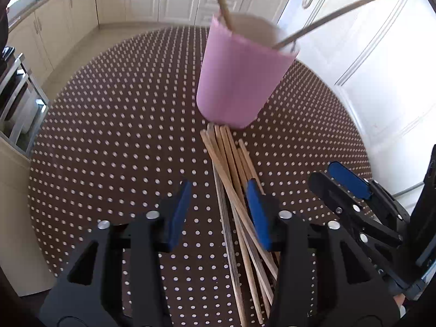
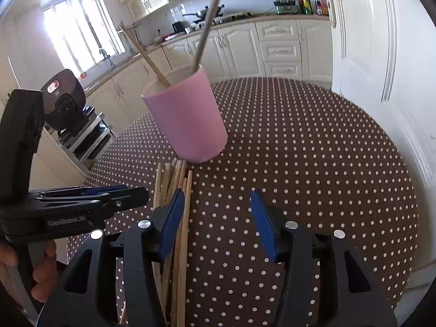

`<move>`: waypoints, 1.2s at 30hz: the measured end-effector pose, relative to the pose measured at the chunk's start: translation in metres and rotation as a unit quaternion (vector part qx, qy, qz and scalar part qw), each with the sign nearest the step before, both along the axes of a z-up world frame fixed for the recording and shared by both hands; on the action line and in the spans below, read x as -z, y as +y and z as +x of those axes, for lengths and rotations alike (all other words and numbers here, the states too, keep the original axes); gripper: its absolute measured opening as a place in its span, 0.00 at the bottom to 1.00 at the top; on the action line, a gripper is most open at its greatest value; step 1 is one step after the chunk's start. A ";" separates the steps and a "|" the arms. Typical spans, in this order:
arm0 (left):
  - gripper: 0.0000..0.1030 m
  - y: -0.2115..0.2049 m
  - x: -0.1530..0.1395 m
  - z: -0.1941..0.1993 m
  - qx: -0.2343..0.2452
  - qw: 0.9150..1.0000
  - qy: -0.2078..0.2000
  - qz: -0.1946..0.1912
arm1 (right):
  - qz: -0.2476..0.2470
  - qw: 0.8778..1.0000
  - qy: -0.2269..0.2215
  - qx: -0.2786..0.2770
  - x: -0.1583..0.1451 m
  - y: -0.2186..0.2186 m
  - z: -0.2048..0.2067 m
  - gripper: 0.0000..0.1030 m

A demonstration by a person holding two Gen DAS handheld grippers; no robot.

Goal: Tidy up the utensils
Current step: 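Move both grippers back down to the stick pile beside the cup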

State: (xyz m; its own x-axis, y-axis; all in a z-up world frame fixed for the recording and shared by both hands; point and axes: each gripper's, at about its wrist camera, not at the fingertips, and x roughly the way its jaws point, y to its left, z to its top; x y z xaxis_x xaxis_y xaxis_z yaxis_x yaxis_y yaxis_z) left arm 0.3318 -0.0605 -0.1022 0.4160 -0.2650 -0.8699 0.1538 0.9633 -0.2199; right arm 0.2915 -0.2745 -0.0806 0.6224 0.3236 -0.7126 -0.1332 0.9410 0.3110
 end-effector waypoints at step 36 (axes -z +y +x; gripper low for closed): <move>0.09 0.052 0.001 -0.001 0.010 1.000 0.020 -0.021 | -0.064 0.986 0.127 -0.082 0.013 0.043 0.050 0.23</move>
